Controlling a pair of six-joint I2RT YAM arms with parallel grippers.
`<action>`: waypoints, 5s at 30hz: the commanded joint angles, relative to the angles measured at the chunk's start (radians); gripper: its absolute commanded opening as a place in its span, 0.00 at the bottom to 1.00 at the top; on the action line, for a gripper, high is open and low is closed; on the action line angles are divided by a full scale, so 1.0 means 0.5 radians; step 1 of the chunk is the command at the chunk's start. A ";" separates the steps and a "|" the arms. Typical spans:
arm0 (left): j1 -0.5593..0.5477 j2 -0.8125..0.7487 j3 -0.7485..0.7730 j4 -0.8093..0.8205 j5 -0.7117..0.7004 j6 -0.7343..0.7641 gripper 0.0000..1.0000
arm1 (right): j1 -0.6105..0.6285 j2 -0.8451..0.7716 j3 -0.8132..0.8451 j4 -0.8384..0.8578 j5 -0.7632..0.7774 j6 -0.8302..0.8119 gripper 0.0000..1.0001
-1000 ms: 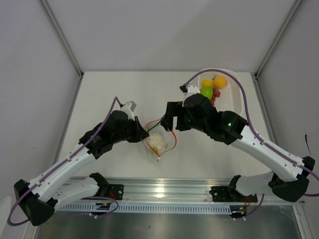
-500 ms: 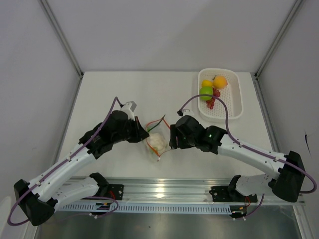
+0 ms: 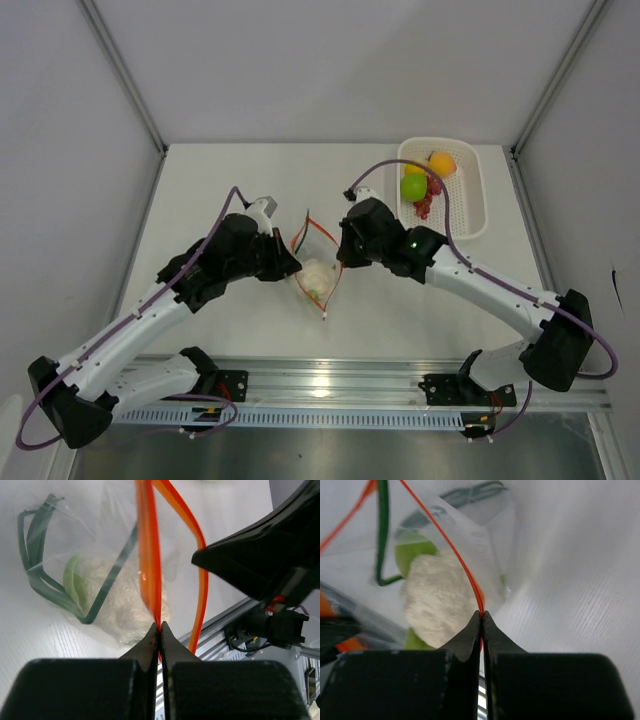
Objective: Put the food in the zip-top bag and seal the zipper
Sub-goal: Adjust the zipper food storage bag at the center of the board, then adjust the fake vegetable in the zipper food storage bag.
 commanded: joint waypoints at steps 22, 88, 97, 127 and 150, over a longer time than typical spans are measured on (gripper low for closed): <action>0.139 0.347 0.334 -0.015 0.303 0.168 0.01 | -0.036 -0.239 0.240 -0.111 0.139 -0.102 0.00; 0.206 -0.107 0.040 0.046 0.324 0.091 0.01 | 0.391 0.372 0.882 -0.185 0.137 0.091 0.34; 0.203 -0.122 0.037 0.037 0.330 0.088 0.01 | 0.327 0.455 0.851 -0.139 0.109 0.092 0.34; 0.206 -0.131 0.062 -0.007 0.309 0.104 0.01 | 0.281 0.476 0.676 0.036 0.155 -0.040 0.50; 0.203 -0.226 0.025 0.049 0.272 0.015 0.00 | 0.388 0.111 0.520 0.107 0.106 0.128 0.37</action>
